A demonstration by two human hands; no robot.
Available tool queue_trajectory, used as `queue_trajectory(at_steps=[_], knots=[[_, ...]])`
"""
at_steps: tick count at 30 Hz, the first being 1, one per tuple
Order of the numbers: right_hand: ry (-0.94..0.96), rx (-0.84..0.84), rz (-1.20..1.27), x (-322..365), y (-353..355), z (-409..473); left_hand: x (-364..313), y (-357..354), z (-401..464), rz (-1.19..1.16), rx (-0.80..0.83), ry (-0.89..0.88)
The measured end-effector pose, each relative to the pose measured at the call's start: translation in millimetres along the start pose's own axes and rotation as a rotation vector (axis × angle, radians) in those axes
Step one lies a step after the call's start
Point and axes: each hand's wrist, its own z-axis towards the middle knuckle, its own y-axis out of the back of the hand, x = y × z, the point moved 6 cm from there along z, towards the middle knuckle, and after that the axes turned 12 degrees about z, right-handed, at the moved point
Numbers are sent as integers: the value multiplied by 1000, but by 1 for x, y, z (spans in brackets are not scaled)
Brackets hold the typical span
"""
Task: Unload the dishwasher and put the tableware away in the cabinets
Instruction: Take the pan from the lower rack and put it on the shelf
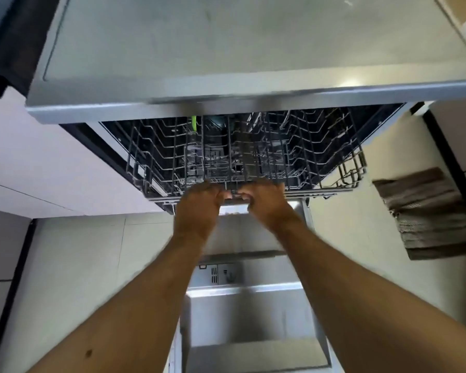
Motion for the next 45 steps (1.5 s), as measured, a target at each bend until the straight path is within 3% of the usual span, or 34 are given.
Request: queue_trajectory(at_steps=[6,14,20,23,26,30,34,38,41,45], knots=[[27,-44,33,1,20,53,8,-5,45,-109,-130,30],[65,-67,7,3,36,104,17,-12,106,-251,-189,156],[186,-144,-100,-1,31,99,18,-16,104,-224,-278,107],[345,-319,-268,-6,27,82,10,-14,86,-136,-402,4],[442,-458,-395,-30,15,46,11,-32,46,-86,-527,40],[477,-244,-494,-63,-32,27,7,-84,14,-52,-442,-5],[115,83,-376,-97,-66,68,6,-123,26,-18,-311,-31],[-190,159,-333,-145,-90,118,12,-153,22,-39,-233,-25],[-212,250,-421,-164,-112,137,23,-171,10,-29,-205,-35],[-148,185,-491,-168,-122,149,31,-184,-7,15,-228,-111]])
